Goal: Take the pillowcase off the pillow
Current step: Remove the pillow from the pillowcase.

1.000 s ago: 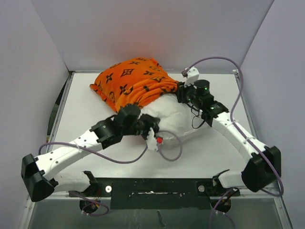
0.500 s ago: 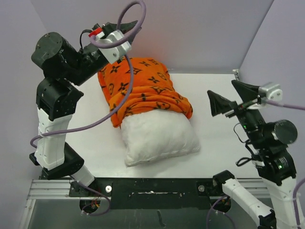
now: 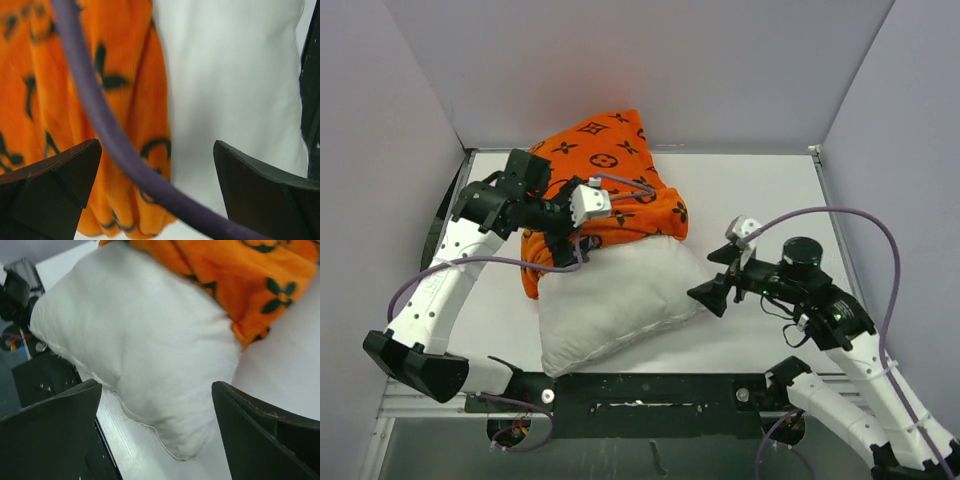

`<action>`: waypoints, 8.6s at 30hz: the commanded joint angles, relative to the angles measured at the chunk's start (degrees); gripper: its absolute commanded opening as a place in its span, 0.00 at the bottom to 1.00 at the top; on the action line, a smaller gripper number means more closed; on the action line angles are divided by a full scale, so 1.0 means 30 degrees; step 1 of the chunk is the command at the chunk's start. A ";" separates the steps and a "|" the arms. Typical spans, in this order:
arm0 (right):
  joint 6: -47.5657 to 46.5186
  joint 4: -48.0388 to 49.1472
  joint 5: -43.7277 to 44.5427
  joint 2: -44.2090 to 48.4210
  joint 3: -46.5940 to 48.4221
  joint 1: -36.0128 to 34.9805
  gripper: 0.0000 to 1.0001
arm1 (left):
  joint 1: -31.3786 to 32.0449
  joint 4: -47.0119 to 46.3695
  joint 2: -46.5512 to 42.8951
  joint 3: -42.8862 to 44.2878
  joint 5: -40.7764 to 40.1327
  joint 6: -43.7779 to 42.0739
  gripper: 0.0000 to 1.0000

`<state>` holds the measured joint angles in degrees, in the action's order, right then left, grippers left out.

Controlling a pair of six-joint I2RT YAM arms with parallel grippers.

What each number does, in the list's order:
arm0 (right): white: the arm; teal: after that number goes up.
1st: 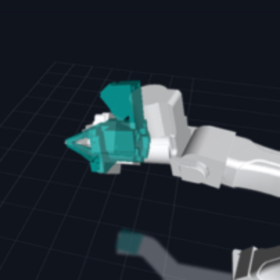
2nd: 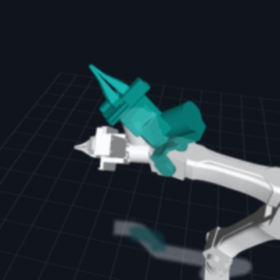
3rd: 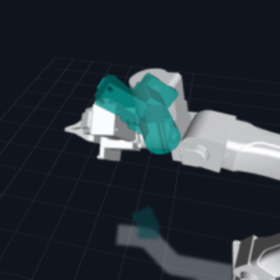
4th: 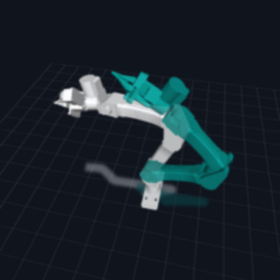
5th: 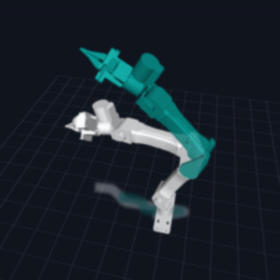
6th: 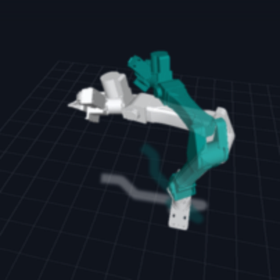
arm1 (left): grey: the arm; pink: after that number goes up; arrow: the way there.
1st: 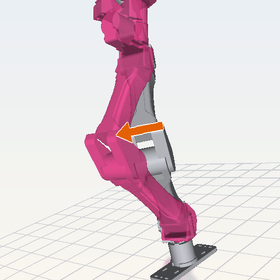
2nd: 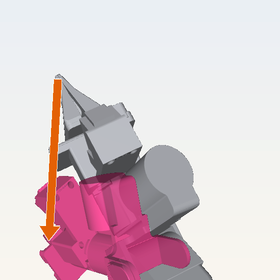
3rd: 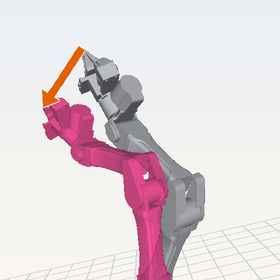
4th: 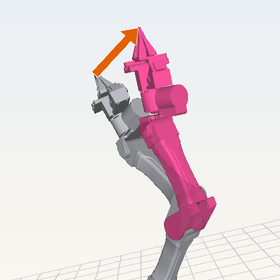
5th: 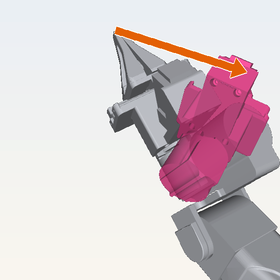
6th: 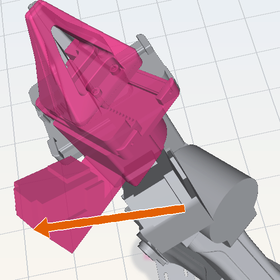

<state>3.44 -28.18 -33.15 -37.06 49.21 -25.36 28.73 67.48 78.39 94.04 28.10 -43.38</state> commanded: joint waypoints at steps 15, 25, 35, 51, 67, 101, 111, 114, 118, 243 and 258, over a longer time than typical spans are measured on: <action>-1.7178 0.4860 2.2438 -1.3273 0.1958 -2.1439 0.98 | -0.9078 -0.2823 -0.2070 -0.3247 0.6156 -0.0396 0.98; -2.0775 1.1206 2.2708 -1.8666 0.1384 -1.7450 0.63 | -1.4205 -0.2237 -0.2596 -0.1747 1.1789 -0.1205 0.98; -1.4750 0.7272 2.0490 -1.6593 0.9331 -1.4982 0.00 | -1.4177 -1.2971 -0.6137 -0.5331 0.9306 0.6730 0.98; -0.6352 -0.2590 1.6199 -2.0973 3.3413 -0.7965 0.00 | -1.0522 -0.6692 0.3905 1.6457 0.3501 1.3275 0.98; 0.0518 -0.0578 0.9711 -1.9816 2.9705 -0.4085 0.00 | -0.7519 -1.0888 -0.0054 0.6903 1.1002 1.4092 0.98; 0.8820 0.4786 -0.4683 -2.0479 2.7806 0.0101 0.00 | -0.2294 -0.9643 0.7070 1.1246 0.7873 1.1216 0.98; 1.2274 0.9040 -0.6234 -1.9945 2.2458 -0.0982 0.00 | 0.1286 -0.9516 0.7957 1.0014 0.7143 0.9703 0.98; 1.4485 1.1786 -0.6680 -1.9946 2.1011 -0.1489 0.00 | 0.1677 -0.9661 0.8385 1.0026 0.7170 0.9657 0.98; 1.8404 1.6625 -0.6709 -2.0177 2.0137 -0.2051 0.00 | 0.1839 -1.0182 0.8843 0.9772 0.7697 0.9803 0.98; -0.0339 0.8238 0.7687 -1.4140 1.8056 -0.4944 0.00 | -0.6759 -1.5704 -0.5637 0.1962 -0.0851 0.9026 0.98; 0.2035 0.6989 -0.1997 -1.6294 2.0981 -0.6284 0.00 | -0.6120 -0.2815 0.2474 1.5655 1.0744 0.2621 0.98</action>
<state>5.67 -15.70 -24.49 -87.64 106.61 -43.53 9.87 41.78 80.40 139.17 55.64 -23.09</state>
